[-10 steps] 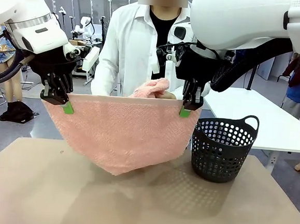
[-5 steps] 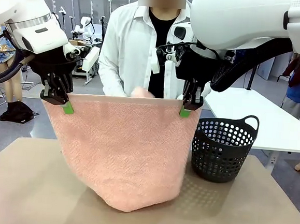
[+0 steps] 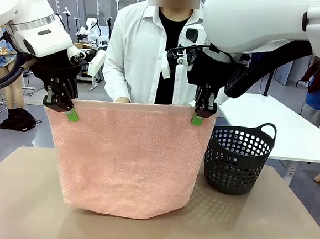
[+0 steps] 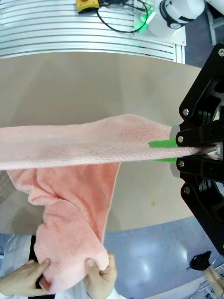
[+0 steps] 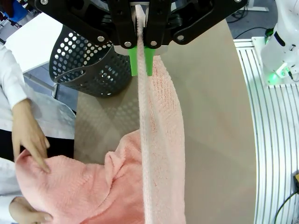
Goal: Fold the towel.
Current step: Release the end of the 100 cm Hotel Towel you were holding and grab the top end of the folded side.
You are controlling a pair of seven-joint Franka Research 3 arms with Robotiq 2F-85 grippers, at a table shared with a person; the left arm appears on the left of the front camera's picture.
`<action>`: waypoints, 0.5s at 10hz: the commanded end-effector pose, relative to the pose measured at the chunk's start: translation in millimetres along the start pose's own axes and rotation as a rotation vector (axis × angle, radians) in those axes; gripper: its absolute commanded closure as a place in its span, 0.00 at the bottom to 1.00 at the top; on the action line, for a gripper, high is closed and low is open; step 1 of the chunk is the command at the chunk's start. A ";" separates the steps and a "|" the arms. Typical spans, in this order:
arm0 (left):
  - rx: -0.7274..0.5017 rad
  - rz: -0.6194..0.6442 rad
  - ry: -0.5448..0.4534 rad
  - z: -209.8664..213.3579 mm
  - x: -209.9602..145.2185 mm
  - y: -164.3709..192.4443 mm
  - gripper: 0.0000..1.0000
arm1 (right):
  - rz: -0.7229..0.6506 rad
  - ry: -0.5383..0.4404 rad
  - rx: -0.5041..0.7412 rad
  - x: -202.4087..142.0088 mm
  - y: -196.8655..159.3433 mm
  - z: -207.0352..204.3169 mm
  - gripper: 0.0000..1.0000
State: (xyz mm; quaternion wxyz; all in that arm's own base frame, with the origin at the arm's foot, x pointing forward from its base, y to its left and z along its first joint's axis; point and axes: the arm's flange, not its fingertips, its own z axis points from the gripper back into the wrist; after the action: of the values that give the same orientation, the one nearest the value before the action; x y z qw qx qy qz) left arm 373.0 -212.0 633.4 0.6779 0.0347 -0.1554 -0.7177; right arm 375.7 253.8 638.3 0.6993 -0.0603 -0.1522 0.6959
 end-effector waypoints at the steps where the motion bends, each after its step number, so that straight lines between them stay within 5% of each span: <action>1: 0.002 0.003 0.002 0.1 -0.9 0.6 1.00 | -0.001 0.004 -0.001 -1.3 -0.7 -0.4 1.00; 5: 0.002 0.003 0.002 0.1 -0.9 0.6 1.00 | -0.001 0.004 -0.001 -1.3 -0.7 -0.4 1.00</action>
State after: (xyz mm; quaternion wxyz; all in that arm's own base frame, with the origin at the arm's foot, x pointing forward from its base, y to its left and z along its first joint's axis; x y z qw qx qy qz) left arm 373.0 -212.0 633.4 0.6779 0.0347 -0.1554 -0.7177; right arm 375.7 253.8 638.3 0.6993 -0.0603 -0.1522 0.6959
